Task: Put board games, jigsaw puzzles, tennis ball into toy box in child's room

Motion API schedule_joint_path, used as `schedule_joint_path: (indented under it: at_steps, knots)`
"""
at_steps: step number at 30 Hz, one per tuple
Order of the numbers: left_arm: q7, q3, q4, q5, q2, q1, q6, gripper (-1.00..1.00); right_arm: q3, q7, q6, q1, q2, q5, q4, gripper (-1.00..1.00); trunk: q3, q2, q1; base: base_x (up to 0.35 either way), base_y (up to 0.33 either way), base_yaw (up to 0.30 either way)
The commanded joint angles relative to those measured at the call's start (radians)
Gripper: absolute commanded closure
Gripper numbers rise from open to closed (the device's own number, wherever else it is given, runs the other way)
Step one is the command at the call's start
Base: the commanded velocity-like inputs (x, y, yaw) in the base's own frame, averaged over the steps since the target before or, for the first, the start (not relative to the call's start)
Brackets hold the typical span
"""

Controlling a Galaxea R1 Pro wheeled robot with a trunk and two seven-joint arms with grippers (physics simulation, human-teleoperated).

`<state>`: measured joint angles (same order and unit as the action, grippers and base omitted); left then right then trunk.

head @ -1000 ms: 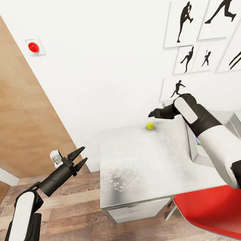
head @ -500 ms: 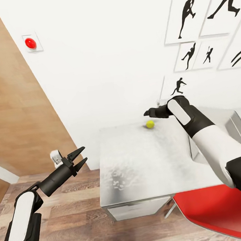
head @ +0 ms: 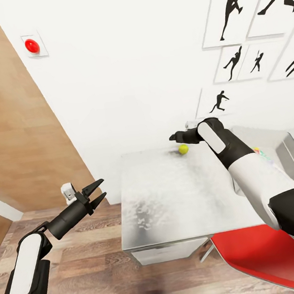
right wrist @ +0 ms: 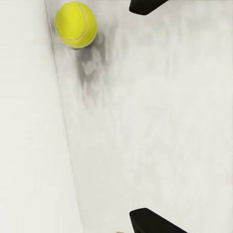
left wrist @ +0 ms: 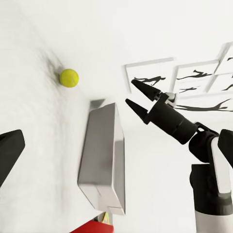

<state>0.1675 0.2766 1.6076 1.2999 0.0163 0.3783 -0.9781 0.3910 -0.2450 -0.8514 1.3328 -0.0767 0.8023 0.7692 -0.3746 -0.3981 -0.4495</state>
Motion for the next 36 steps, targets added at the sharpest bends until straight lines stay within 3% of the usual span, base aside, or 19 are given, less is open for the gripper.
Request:
schedule_joint_path:
  at_steps: [1, 29, 36]
  knots:
    - [0.009, 0.001, 0.0, -0.008, 0.002, 0.001, -0.005, -1.0, 0.005, -0.009, 0.004, 0.001, 0.001, 0.01, 0.001, -1.0, -0.003, -0.002, 0.0, 0.0, 0.0, 0.0]
    - [0.018, -0.005, 0.0, -0.008, 0.01, -0.001, -0.002, -1.0, 0.008, -0.009, 0.028, 0.029, -0.009, 0.008, -0.001, -1.0, -0.049, -0.002, 0.0, 0.0, 0.0, 0.0]
    - [0.018, -0.005, 0.0, -0.008, 0.01, -0.002, -0.002, -1.0, 0.008, -0.009, 0.029, 0.03, -0.016, -0.029, -0.001, -1.0, -0.056, -0.002, 0.0, 0.0, 0.0, 0.0]
